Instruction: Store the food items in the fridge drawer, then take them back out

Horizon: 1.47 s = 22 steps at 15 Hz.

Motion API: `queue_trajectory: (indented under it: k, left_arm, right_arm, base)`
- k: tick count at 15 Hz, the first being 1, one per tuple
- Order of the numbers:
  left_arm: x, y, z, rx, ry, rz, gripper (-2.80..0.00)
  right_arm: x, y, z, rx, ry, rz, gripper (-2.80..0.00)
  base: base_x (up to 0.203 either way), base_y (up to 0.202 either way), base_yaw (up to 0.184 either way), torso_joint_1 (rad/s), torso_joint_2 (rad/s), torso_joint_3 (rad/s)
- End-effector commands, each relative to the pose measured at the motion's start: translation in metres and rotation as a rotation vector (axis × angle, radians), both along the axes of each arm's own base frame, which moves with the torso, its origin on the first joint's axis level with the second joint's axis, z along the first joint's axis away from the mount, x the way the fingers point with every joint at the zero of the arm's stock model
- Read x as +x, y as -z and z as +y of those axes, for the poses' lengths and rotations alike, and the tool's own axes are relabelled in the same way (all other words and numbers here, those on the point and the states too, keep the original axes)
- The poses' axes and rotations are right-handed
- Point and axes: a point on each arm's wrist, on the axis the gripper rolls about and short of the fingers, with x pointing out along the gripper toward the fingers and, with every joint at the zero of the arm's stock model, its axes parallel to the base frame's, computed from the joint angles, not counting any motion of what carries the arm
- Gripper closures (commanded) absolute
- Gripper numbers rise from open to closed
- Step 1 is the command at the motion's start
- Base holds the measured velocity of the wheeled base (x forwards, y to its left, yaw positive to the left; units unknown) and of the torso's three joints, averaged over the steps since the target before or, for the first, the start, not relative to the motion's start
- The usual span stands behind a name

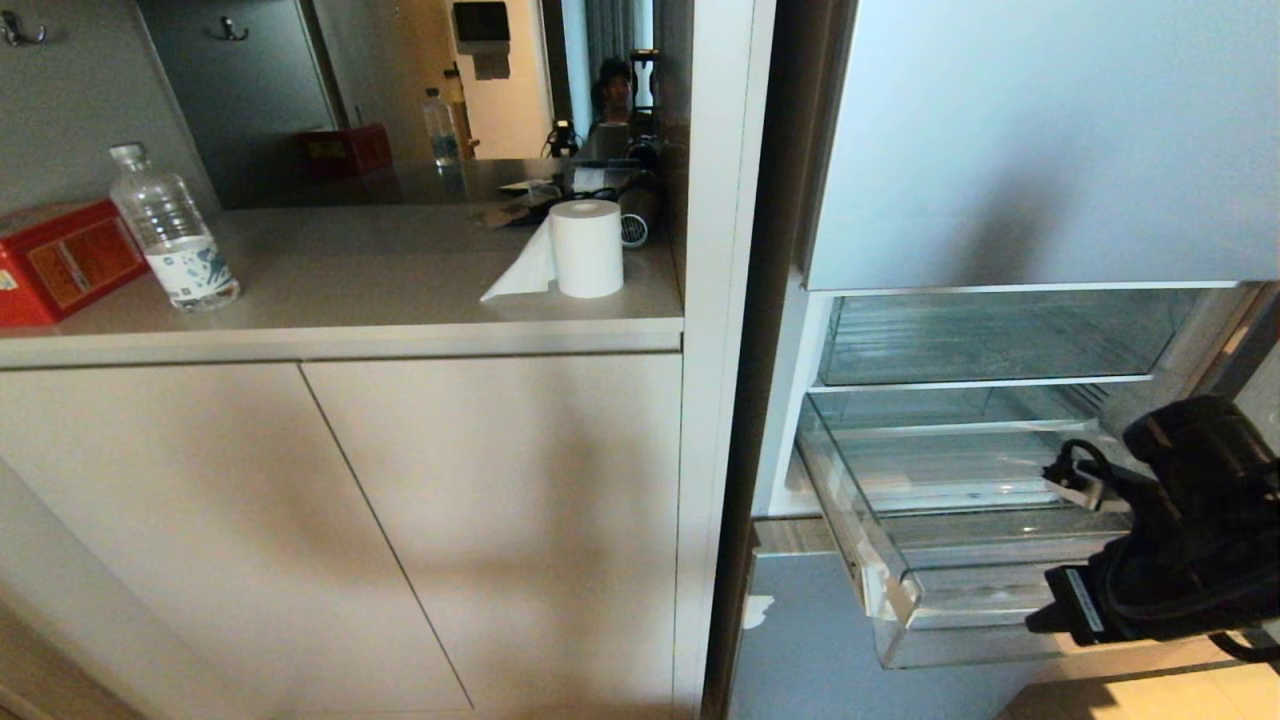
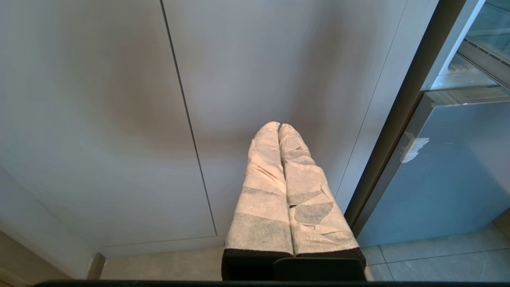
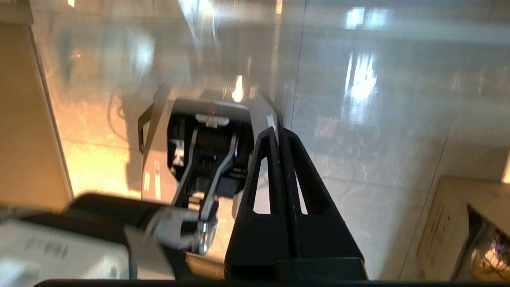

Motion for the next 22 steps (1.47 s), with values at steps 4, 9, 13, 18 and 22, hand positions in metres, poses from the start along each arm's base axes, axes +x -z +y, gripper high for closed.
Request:
queue_trajectory:
  k: [4, 9, 13, 18, 22]
  left_arm:
    - [0.000, 0.000, 0.000, 0.000, 0.000, 0.002, 0.00]
    - [0.000, 0.000, 0.000, 0.000, 0.000, 0.002, 0.00]
    - [0.000, 0.000, 0.000, 0.000, 0.000, 0.002, 0.00]
    - [0.000, 0.000, 0.000, 0.000, 0.000, 0.002, 0.00]
    - [0.000, 0.000, 0.000, 0.000, 0.000, 0.002, 0.00]
  right_arm:
    - [0.083, 0.034, 0.010, 0.080, 0.094, -0.199, 0.00]
    - [0.083, 0.042, 0.023, 0.181, 0.177, -0.360, 0.00]
    - [0.072, 0.042, 0.022, 0.173, 0.167, -0.354, 0.00]
    - [0.038, 0.019, 0.019, 0.171, 0.149, -0.411, 0.00]
    - [-0.035, -0.025, 0.010, 0.172, 0.112, -0.596, 0.00]
  base:
    - [0.000, 0.000, 0.000, 0.000, 0.00, 0.000]
    - [0.000, 0.000, 0.000, 0.000, 0.00, 0.000]
    - [0.000, 0.000, 0.000, 0.000, 0.00, 0.000]
    - [0.000, 0.000, 0.000, 0.000, 0.00, 0.000]
    - [0.000, 0.000, 0.000, 0.000, 0.00, 0.000]
